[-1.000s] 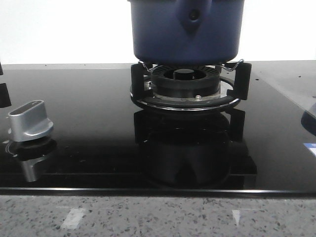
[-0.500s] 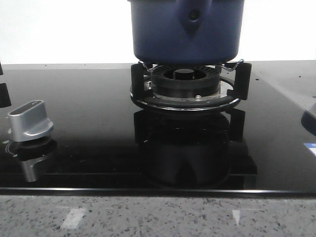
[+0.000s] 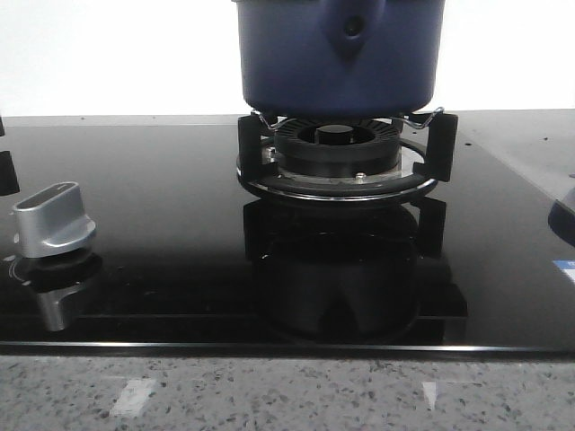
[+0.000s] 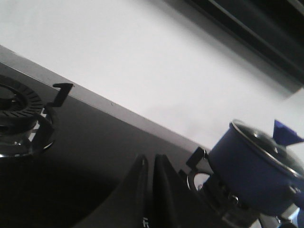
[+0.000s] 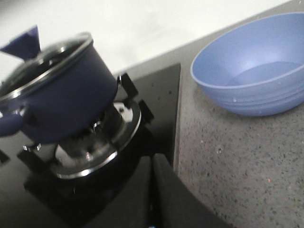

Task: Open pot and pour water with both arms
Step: 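Grasp the purple lid knob with the left gripper and lift the lid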

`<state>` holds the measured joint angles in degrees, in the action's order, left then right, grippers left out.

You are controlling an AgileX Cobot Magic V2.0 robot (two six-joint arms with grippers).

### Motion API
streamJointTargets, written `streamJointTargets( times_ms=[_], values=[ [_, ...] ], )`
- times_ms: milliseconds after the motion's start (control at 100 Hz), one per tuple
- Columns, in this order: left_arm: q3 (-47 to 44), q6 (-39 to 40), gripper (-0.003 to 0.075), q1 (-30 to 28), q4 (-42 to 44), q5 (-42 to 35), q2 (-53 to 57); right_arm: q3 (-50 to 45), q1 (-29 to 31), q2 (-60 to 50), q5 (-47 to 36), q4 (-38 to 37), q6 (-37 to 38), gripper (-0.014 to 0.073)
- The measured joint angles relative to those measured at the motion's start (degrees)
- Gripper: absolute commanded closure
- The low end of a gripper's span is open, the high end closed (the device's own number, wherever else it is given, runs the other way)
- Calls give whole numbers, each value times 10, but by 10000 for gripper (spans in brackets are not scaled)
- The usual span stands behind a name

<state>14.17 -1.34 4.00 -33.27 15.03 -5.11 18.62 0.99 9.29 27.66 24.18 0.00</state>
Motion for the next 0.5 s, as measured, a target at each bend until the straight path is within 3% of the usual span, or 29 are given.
streamJointTargets(
  times_ms=[100, 250, 440, 500],
  values=[
    [74, -55, 741, 0, 2, 77, -68, 79, 0, 81, 83, -30, 0, 639],
    [162, -185, 740, 1, -63, 165, -169, 176, 0, 173, 188, -52, -5, 639],
    [217, -361, 735, 1, -206, 196, -250, 221, 0, 204, 211, -56, -20, 638],
    [225, -413, 701, 1, -250, 206, -269, 223, 0, 204, 211, -57, -29, 626]
  ],
)
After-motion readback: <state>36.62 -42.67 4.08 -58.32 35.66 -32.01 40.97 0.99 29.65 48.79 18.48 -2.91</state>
